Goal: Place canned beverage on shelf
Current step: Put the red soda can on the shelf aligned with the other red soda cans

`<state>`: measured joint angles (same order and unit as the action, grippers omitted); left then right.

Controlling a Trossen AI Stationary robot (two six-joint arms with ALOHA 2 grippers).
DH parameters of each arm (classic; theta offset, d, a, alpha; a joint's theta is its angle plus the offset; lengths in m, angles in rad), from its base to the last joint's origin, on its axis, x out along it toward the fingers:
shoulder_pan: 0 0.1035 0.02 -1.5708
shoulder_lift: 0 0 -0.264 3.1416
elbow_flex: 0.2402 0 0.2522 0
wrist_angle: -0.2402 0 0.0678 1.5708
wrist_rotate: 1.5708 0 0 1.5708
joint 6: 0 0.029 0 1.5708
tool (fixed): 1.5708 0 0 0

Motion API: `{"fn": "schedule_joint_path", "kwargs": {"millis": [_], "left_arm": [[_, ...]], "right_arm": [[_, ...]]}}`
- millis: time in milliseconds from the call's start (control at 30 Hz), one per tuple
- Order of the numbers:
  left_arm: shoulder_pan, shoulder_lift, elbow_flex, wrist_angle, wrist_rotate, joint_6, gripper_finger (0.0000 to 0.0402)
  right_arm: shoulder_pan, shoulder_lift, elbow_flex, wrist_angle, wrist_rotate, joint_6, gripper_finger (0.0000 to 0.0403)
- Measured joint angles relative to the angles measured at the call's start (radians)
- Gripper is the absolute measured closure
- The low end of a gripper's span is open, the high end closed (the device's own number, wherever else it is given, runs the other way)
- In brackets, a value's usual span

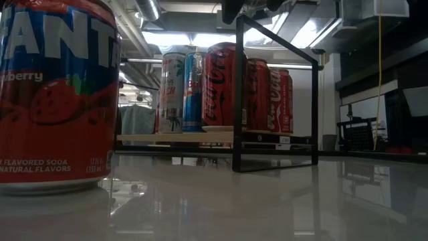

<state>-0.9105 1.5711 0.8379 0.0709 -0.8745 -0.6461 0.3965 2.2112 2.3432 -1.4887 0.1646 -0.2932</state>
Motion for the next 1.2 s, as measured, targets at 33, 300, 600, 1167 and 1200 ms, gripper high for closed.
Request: {"fn": "schedule_joint_path", "kwargs": {"millis": [33, 300, 600, 1167, 1200], "left_arm": [[0.001, 0.000, 0.000, -0.004, -0.002, -0.002, 0.0060], [0.007, 0.000, 0.000, -0.014, 0.002, -0.008, 0.0060], [0.007, 0.000, 0.000, -0.020, 0.004, -0.010, 0.0060], [0.007, 0.005, -0.001, -0.052, 0.004, -0.061, 0.0060], [0.007, 0.012, -0.001, -0.048, 0.003, -0.061, 0.0060]], "right_arm": [[0.000, 0.000, 0.000, 0.000, 0.000, 0.000, 0.0086], [0.000, 0.000, 0.000, 0.000, 0.000, 0.000, 0.0086], [0.000, 0.000, 0.000, 0.000, 0.000, 0.000, 0.0086], [0.000, 0.000, 0.000, 0.000, -0.001, 0.000, 0.0086], [0.000, 0.000, 0.001, 0.000, -0.001, 0.000, 0.0086]]}}
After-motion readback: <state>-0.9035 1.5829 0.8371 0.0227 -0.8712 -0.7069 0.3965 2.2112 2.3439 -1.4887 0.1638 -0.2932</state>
